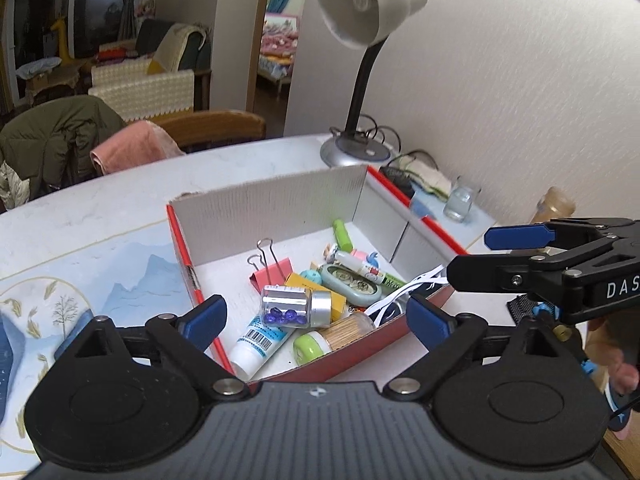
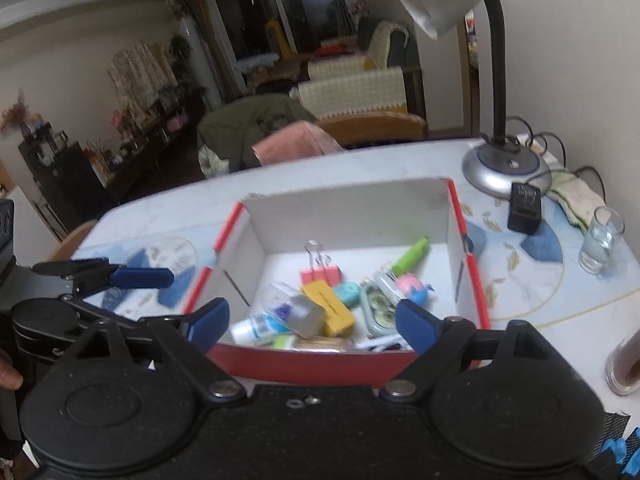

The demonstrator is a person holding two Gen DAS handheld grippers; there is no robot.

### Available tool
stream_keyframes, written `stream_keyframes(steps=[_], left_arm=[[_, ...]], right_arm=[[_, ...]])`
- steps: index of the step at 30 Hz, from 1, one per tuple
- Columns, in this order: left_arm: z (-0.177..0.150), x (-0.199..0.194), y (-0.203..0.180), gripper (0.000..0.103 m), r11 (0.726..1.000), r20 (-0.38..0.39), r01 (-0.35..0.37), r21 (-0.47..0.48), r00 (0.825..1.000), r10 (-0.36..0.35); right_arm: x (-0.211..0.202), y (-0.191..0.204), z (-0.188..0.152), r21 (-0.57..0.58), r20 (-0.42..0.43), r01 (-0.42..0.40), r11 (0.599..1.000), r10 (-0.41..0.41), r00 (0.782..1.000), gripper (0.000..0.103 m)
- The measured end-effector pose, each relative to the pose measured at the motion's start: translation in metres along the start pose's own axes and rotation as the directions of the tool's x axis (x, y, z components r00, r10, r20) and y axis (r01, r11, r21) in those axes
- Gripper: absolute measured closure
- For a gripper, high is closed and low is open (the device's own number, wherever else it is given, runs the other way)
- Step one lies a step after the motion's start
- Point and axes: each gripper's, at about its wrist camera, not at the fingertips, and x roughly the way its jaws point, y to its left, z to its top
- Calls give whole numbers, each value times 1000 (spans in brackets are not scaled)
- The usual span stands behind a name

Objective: Organize rigid objects

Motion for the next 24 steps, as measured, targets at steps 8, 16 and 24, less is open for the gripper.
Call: stream_keyframes(steps=[8,16,24], left_arm=[[-4,-38,7,1,1000,85,7,12,996,-7],[-12,-66,11,0,1000,137,15,17,990,-17],[-27,-85,9,0,1000,145,8,24,989,-11]], right_arm=[[-23,32,-6,-36,105,45,998,-41,994,0],[-40,53,-20,25,147,102,994,-105,984,0],[-53,76,-44,67,174,159,985,-169,970,0]])
